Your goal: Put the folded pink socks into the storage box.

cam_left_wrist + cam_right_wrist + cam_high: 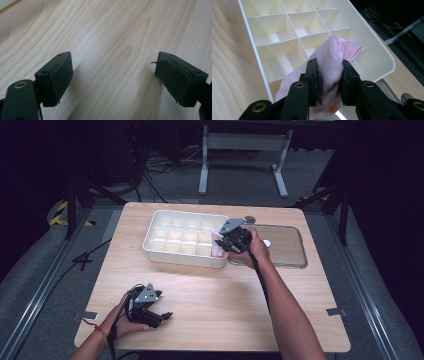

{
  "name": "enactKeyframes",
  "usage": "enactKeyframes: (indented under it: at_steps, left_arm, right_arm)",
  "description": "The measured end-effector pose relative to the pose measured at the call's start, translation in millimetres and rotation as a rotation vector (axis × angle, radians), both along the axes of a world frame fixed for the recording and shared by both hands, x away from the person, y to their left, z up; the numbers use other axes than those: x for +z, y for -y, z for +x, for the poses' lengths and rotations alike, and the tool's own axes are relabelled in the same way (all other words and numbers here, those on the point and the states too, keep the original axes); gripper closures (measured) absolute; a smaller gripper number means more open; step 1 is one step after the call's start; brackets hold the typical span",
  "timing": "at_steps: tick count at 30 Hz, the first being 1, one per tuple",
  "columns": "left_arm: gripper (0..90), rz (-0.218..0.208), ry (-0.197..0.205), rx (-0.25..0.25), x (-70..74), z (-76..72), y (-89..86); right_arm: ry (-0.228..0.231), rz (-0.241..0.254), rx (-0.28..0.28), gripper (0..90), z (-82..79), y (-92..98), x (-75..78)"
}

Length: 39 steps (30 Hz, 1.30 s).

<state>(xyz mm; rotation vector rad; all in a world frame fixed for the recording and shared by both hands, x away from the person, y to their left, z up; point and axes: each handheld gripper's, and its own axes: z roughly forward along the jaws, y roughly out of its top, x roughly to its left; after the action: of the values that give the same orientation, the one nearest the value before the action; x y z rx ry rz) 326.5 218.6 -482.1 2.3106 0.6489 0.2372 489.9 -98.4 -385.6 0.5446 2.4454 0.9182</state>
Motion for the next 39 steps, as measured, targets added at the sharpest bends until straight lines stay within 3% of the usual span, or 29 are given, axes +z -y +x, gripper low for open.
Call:
enactKeyframes:
  at_steps: [16,21,26,31,36,39]
  left_arm:
    - [15.3,-0.007,0.002,0.001,-0.6,-0.4,-0.1]
    - [15.3,-0.009,0.002,0.001,-0.7,-0.6,-0.2]
    - [15.3,-0.007,0.004,-0.002,-0.7,-0.6,-0.3]
    - [15.3,-0.007,0.004,-0.002,-0.7,-0.6,-0.3]
    - [15.2,-0.009,0.006,-0.001,-1.0,-0.6,-0.2]
    - [15.2,-0.009,0.006,-0.001,-1.0,-0.6,-0.3]
  right_arm:
    - [-0.05,-0.091,0.049,71.6,3.8,-6.7,0.4]
    - [-0.058,-0.15,0.078,71.5,5.3,-11.4,-3.0]
    - [-0.076,-0.179,0.105,71.3,6.4,-16.1,-7.6]
    - [-0.098,-0.249,0.143,71.2,6.0,-24.8,-13.7]
    - [-0.121,-0.259,0.152,71.4,8.4,-24.9,-15.0]
    - [-0.136,-0.29,0.16,71.5,10.1,-25.7,-17.4]
